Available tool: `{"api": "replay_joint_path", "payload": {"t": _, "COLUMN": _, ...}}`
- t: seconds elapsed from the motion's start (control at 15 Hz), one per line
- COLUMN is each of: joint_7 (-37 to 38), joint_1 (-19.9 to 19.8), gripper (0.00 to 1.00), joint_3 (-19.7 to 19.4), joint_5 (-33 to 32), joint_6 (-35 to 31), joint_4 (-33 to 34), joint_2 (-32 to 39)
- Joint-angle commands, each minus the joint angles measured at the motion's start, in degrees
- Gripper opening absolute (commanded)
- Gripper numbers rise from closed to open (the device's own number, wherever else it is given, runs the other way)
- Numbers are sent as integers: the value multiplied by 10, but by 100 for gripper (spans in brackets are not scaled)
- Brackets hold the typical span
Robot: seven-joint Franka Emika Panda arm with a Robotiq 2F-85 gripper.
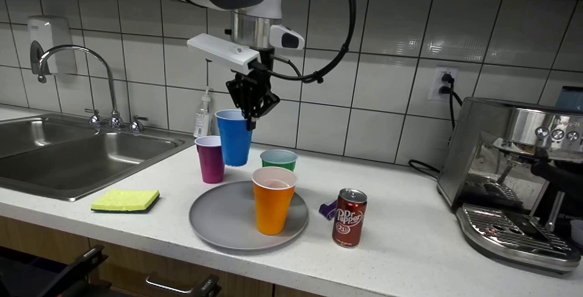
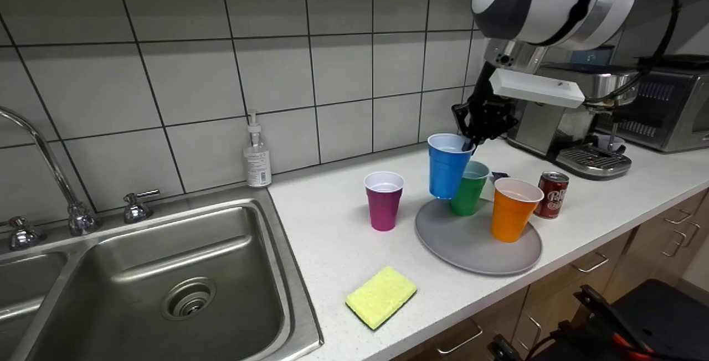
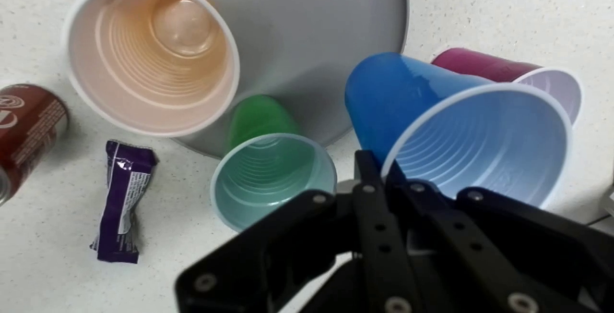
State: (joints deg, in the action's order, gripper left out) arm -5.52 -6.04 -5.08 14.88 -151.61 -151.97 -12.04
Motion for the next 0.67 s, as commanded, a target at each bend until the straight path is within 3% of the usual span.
{"api": "replay_joint_path", "payload": {"t": 0.0, "joint_7": 16, "joint_1": 3, "gripper": 1, "joint_3": -5, "joint_5": -26, "joint_6": 9, "joint_4": -32, "joint_2": -38}}
{"api": "replay_joint_path", "payload": {"t": 0.6, "joint_7": 108, "joint_1": -9, "gripper": 1, "joint_3": 14, "joint_5": -81, "joint_6": 2, "joint_4": -62, "joint_2": -38}}
